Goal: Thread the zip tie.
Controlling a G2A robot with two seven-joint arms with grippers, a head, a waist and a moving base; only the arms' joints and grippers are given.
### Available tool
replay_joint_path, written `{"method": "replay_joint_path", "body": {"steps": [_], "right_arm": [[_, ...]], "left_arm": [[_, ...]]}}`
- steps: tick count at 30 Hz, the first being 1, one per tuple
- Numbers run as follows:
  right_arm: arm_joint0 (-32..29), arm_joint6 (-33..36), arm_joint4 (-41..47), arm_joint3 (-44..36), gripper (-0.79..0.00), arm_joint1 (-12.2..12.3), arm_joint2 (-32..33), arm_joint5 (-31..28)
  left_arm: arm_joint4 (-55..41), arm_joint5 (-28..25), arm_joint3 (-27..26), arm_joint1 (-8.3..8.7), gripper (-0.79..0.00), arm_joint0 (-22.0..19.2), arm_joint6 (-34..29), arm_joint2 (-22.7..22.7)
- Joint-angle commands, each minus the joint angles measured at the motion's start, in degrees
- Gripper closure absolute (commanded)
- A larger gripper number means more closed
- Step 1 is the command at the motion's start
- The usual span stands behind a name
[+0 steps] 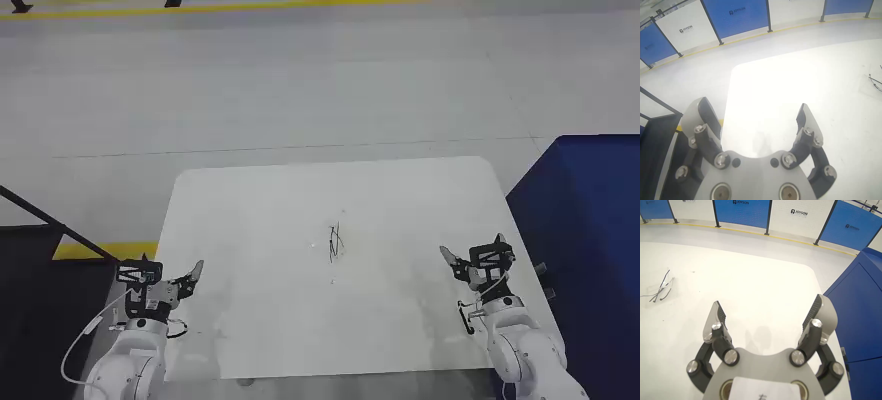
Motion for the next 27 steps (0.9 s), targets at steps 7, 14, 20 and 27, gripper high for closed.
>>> {"method": "replay_joint_path", "body": {"steps": [7,14,20,27], "right_arm": [[0.0,0.0,0.0,0.0,-0.784,0.0,0.0,0.0],[2.4,3.6,6.6,-2.0,-0.785,-0.2,-1.0,-4.0],[17.9,27.5,17.0,-2.9,-0.785,-0.7,-8.7,-9.7],[41.2,53.6,28.6,6.1,-0.785,-3.1,-22.1,-3.5]], "left_arm": [[0.0,0.0,0.0,0.0,-0.785,0.0,0.0,0.0],[0.0,0.0,0.0,0.0,-0.785,0.0,0.0,0.0],[0.0,0.0,0.0,0.0,-0.785,0.0,0.0,0.0],[0.0,0.0,0.0,0.0,-0.785,0.0,0.0,0.0]]}}
